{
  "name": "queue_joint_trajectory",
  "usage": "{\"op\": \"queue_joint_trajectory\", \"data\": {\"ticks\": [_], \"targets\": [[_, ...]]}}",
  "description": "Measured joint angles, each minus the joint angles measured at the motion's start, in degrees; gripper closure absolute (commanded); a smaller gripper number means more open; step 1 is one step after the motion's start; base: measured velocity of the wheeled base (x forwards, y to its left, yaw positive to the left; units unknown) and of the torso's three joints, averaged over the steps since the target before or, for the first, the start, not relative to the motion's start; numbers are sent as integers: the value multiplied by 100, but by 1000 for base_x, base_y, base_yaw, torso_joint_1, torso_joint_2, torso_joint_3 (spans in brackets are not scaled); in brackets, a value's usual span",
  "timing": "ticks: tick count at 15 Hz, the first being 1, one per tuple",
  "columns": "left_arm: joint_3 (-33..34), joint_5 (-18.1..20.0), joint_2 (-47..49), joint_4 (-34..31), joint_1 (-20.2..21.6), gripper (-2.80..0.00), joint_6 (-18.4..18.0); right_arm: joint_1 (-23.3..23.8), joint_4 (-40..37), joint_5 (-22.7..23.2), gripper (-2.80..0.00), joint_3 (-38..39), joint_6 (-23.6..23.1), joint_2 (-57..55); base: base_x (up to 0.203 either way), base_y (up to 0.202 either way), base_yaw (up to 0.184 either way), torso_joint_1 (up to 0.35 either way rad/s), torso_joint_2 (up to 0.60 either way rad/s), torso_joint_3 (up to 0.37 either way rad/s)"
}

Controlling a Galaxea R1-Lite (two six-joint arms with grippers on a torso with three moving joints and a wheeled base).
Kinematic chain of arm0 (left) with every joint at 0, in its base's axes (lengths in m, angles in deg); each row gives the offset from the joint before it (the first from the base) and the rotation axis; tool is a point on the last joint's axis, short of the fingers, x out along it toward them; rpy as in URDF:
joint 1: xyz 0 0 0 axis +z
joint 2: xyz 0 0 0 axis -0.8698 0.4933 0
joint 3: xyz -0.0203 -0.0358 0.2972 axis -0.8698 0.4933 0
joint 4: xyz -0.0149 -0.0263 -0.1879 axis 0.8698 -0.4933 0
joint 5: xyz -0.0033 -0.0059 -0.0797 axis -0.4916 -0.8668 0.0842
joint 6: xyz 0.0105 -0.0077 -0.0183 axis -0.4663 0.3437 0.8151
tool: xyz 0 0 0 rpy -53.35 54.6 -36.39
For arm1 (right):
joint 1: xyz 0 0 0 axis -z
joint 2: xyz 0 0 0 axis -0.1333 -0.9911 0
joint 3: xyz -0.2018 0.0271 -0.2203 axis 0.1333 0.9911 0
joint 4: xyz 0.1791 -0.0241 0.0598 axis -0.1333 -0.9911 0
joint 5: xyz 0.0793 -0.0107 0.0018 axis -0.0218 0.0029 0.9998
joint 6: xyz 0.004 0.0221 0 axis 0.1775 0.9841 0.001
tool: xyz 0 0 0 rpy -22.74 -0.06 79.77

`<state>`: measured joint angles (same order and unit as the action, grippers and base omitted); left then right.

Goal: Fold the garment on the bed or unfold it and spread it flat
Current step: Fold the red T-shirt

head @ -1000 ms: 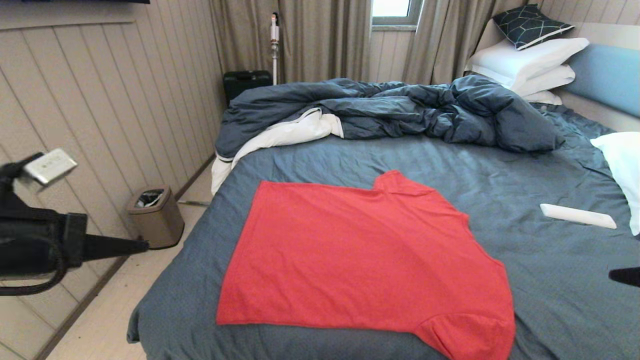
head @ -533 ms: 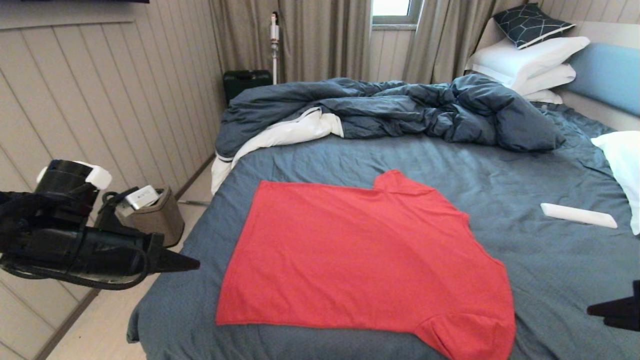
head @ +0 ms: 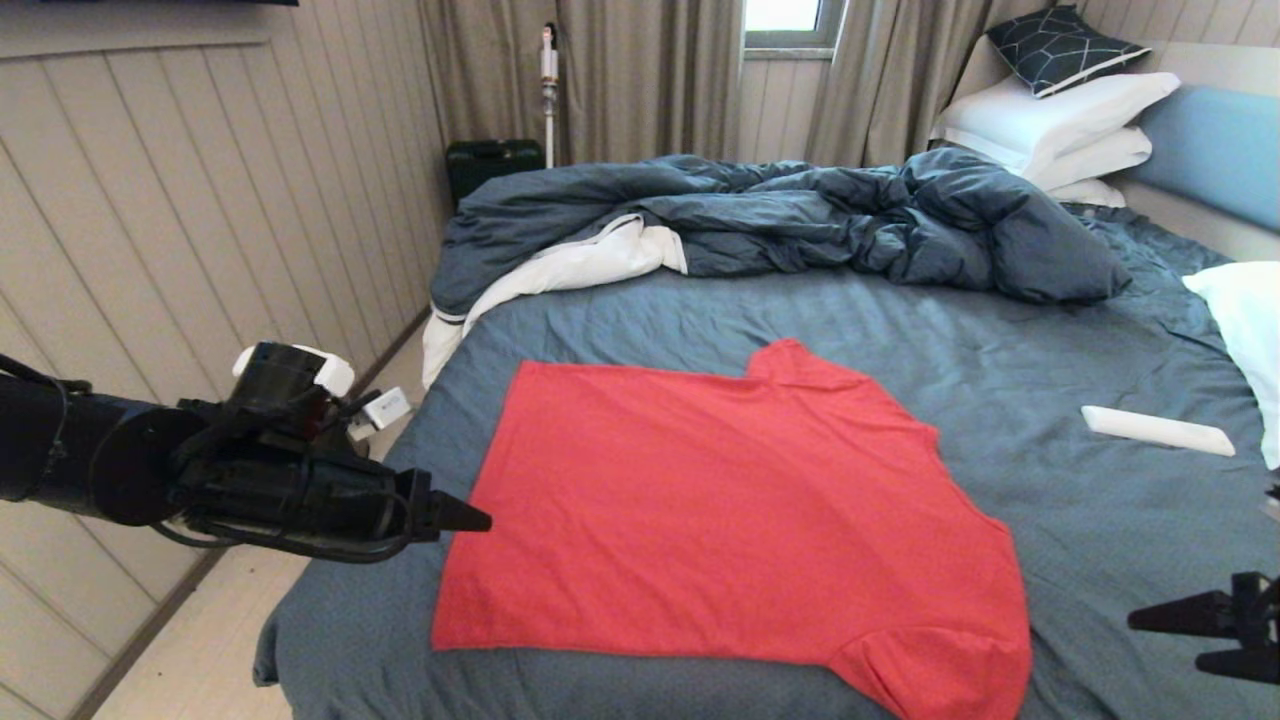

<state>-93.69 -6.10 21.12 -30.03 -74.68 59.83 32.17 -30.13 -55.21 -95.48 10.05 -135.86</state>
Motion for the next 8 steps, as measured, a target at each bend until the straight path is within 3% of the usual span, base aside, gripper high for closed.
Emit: {"op": "queue_joint_trajectory", "data": {"ticks": [8], "targets": [[59, -151, 823, 666, -52, -280, -30, 9, 13, 445, -280, -48, 0, -73, 0, 0, 0, 0, 0, 0]]}}
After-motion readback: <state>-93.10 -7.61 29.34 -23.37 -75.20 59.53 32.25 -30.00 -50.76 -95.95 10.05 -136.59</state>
